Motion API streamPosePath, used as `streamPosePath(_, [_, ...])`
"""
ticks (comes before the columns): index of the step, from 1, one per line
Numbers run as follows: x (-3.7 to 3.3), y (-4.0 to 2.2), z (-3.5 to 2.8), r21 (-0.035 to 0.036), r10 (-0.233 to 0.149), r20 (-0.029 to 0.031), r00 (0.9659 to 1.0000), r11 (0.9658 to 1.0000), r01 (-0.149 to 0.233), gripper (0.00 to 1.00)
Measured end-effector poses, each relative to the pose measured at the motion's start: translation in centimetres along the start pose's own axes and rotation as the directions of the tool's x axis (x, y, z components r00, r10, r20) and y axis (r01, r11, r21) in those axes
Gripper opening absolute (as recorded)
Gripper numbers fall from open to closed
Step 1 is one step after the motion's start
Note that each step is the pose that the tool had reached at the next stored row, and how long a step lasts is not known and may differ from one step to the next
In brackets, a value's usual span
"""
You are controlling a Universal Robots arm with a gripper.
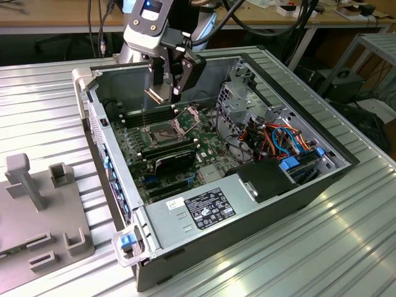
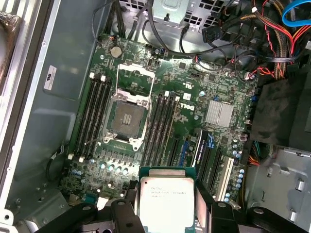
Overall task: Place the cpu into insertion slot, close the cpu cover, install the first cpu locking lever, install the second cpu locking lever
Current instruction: 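Place the cpu into insertion slot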
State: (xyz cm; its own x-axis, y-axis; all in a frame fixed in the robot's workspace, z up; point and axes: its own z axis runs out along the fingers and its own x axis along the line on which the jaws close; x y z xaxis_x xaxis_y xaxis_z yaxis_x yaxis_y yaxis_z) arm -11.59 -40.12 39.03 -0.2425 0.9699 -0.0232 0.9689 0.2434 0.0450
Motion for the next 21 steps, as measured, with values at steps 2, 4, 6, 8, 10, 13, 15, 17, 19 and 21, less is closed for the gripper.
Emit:
streamPosePath(2, [0.03,0.02,0.04,0.0001,0.001,0.0001,1.0,1.0,-0.001,0.55])
streamPosePath(4, [0.1,0.05,0.09,0.0002,0.001,0.0003,1.0,1.0,-0.001,0.55])
streamPosePath(6, [0.2,0.08,0.16,0.0002,0.002,0.0002,1.0,1.0,-0.002,0.55])
streamPosePath(8, [0.28,0.11,0.23,0.0002,0.003,0.0004,1.0,1.0,-0.003,0.55])
streamPosePath(10, [0.35,0.14,0.32,0.0002,0.004,0.0006,1.0,1.0,-0.004,0.55])
streamPosePath(13, [0.48,0.19,0.49,0.0004,0.006,0.0008,1.0,1.0,-0.006,0.55])
streamPosePath(15, [0.66,0.29,0.72,0.0004,0.008,0.0009,1.0,1.0,-0.008,0.55])
streamPosePath(17, [0.74,0.35,0.91,0.0005,0.01,0.0007,1.0,1.0,-0.01,0.55])
streamPosePath(19, [0.74,0.35,0.91,0.0008,0.01,0.0009,1.0,1.0,-0.01,0.55])
streamPosePath(21, [0.74,0.36,0.92,0.0007,0.01,0.0009,0.9999,0.9999,-0.01,0.55])
